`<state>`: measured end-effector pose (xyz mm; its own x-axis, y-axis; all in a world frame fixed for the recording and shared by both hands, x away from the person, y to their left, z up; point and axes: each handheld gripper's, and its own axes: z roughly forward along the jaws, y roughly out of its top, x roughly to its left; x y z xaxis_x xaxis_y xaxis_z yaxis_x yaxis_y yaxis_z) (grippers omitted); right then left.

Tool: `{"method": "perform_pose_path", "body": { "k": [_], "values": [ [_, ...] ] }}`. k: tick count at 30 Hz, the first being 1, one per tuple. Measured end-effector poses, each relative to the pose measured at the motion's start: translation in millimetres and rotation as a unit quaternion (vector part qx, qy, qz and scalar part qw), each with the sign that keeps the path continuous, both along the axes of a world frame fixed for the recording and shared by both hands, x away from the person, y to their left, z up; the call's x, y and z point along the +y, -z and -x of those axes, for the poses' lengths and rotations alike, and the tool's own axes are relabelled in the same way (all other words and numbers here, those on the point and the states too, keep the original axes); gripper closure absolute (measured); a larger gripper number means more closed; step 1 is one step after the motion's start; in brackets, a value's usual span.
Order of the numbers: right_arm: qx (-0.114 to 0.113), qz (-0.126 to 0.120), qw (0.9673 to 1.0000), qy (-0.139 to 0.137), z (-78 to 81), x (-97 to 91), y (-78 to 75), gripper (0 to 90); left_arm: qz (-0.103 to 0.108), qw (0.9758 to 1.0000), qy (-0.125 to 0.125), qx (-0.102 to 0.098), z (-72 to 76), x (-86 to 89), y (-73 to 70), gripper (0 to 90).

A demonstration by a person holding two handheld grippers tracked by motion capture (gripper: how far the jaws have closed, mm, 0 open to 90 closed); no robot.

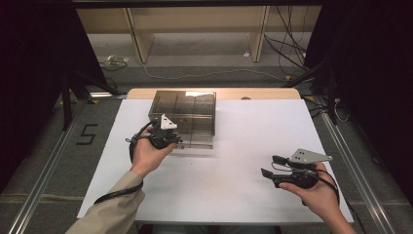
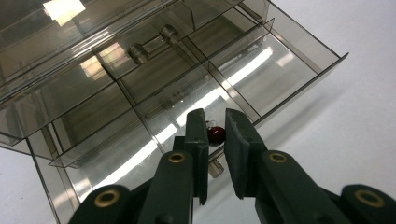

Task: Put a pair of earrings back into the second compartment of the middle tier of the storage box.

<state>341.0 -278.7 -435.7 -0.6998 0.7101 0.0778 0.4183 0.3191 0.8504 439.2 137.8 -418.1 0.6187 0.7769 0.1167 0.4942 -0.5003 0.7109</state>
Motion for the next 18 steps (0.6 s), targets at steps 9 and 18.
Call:
{"method": "perform_pose_path", "body": {
  "k": [9,18],
  "values": [
    [0.0,0.001,1.0,0.0,-0.1,-0.1,0.1,33.1,0.0,1.0,-0.002,-0.003,-4.6,-1.6,0.5,79.2],
    [0.0,0.001,1.0,0.001,0.0,-0.2,-0.1,33.1,0.002,1.0,0.003,-0.004,-8.3,-4.5,1.3,79.2]
  ]
}}
